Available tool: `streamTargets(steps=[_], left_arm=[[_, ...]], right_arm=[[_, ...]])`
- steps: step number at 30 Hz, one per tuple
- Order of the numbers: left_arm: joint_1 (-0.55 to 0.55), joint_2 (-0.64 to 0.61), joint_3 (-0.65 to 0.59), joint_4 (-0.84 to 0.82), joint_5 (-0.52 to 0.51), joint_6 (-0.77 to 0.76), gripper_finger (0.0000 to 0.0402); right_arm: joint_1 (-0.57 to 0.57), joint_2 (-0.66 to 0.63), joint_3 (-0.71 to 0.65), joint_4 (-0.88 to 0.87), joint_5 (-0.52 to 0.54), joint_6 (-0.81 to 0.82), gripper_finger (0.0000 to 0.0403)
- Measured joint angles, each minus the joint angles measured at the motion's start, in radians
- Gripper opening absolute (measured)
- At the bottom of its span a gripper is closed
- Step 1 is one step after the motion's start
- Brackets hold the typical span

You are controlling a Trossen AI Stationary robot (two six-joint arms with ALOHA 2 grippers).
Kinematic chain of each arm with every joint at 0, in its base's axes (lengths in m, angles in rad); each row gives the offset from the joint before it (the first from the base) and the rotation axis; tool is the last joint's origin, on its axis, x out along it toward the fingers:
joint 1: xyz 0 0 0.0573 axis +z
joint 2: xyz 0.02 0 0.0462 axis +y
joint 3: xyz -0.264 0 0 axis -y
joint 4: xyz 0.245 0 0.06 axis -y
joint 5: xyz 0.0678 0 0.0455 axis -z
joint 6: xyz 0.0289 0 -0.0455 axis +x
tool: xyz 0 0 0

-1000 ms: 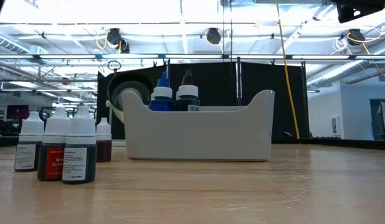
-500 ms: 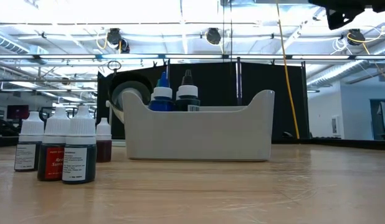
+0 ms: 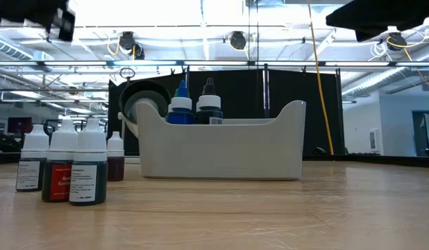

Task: Pick & Place food coloring
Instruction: Put the green food coloring bottle into the gray bin

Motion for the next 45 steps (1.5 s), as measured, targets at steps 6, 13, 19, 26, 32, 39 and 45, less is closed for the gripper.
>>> streamTargets(steps=[6, 13, 19, 26, 32, 39, 45], left_arm=[[-0.027, -0.022, -0.233, 0.345, -0.077, 0.134, 0.0002], [0.002, -0.021, -0.257, 0.365, -0.123, 0.254, 0.0002], [0.023, -0.021, -0.257, 0.3, -0.136, 0.224, 0.0002], [0.042, -0.022, -0.257, 0.298, -0.165, 0.183, 0.0013], [0.042, -0.022, -0.257, 0.293, -0.166, 0.199, 0.0004], [0.043, -0.022, -0.257, 0.293, -0.166, 0.196, 0.003], [0.042, -0.022, -0.257, 0.294, -0.166, 0.203, 0.0041]], right_arm=[[-0.02, 0.0, 0.0, -0.005, 0.0, 0.055, 0.0004], [-0.029, 0.0, -0.033, 0.022, 0.0, 0.052, 0.0004], [-0.084, 0.0, -0.061, 0.033, 0.001, 0.073, 0.0004], [-0.171, 0.0, -0.111, 0.095, 0.002, 0.156, 0.0004], [-0.185, 0.0, -0.179, 0.249, 0.001, 0.113, 0.0004], [-0.185, -0.001, -0.202, 0.318, -0.001, 0.072, 0.0004], [-0.185, -0.001, -0.203, 0.318, -0.002, 0.048, 0.0004]])
